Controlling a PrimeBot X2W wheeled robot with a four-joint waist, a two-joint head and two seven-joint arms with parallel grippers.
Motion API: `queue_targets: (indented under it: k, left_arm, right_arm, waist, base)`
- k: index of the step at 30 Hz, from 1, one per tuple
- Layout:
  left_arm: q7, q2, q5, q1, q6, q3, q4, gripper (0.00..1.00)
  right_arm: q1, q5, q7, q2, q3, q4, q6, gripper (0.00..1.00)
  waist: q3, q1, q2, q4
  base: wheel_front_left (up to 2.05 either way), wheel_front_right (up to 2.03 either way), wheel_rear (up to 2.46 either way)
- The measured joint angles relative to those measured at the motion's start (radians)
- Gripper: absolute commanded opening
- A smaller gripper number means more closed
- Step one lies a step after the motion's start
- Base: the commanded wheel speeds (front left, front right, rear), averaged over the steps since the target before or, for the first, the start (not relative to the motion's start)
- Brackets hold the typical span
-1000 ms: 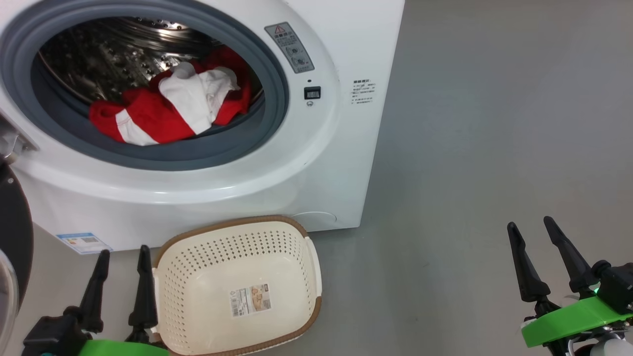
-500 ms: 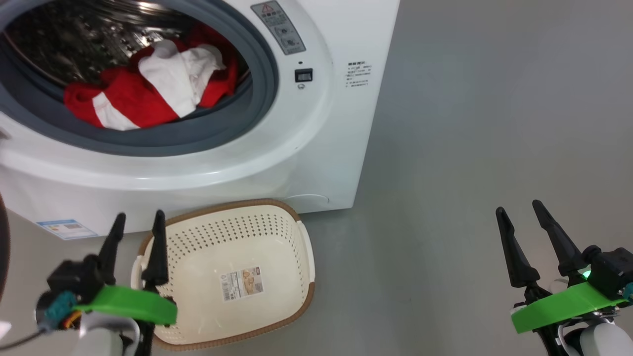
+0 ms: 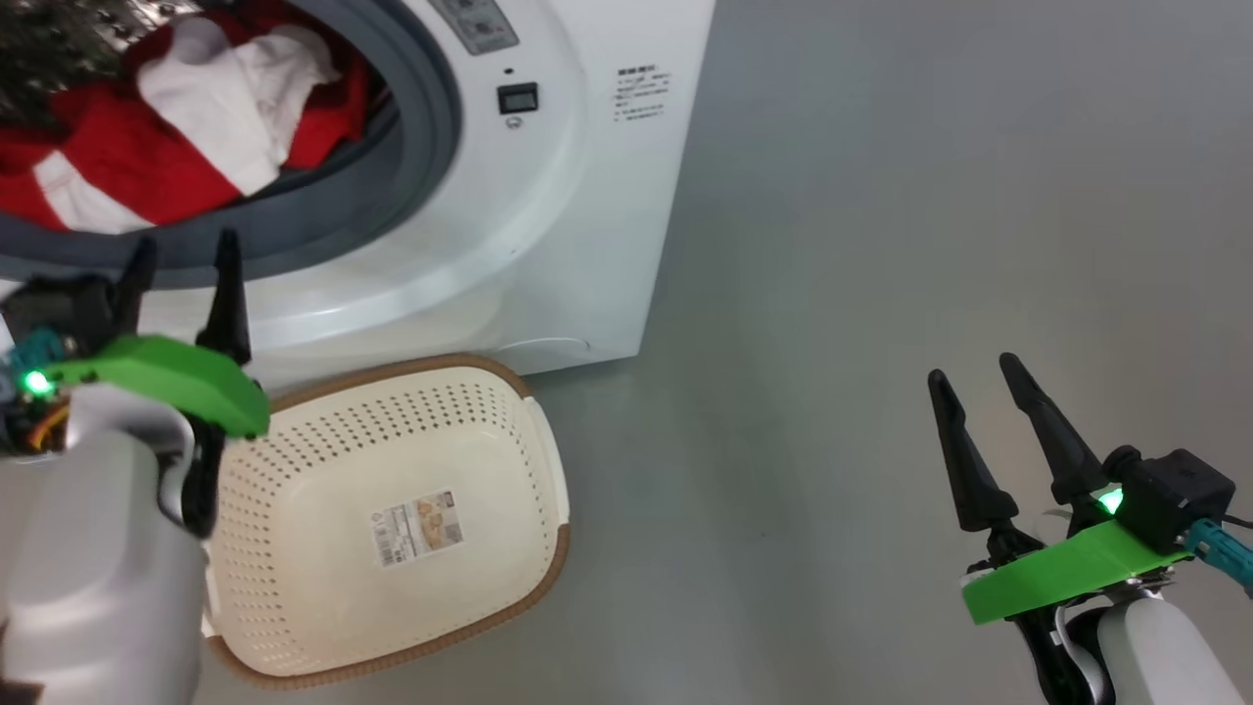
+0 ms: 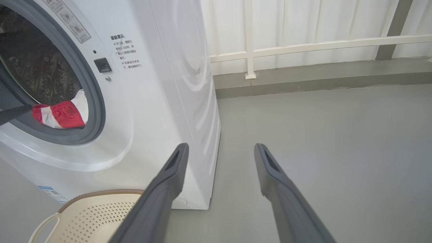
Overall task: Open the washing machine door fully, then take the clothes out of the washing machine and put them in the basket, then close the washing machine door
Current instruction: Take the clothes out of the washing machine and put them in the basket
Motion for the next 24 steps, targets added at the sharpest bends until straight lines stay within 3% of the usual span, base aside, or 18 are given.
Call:
queue_targets:
  k: [7,24]
  left_arm:
    - [0.033,0.024,0.014,-0.203,0.026,-0.003,0.176,1.00]
    - [0.084,0.103,0.046,-0.502,0.117,-0.017,0.425,1.00]
  right_arm:
    - [-0.038,0.002,0.000,0.030,0.006,0.005,0.000,1.00]
    - [-0.114,0.010,0.000,0.059,0.041,0.000,0.000,1.00]
  waist:
    - [0.054,0.0000,0.0000,-0.052]
    - [0.163,0.0000,0.0000,-0.118]
  base:
    - [0.00,0.00,0.00]
    - [0.00,0.00,0.00]
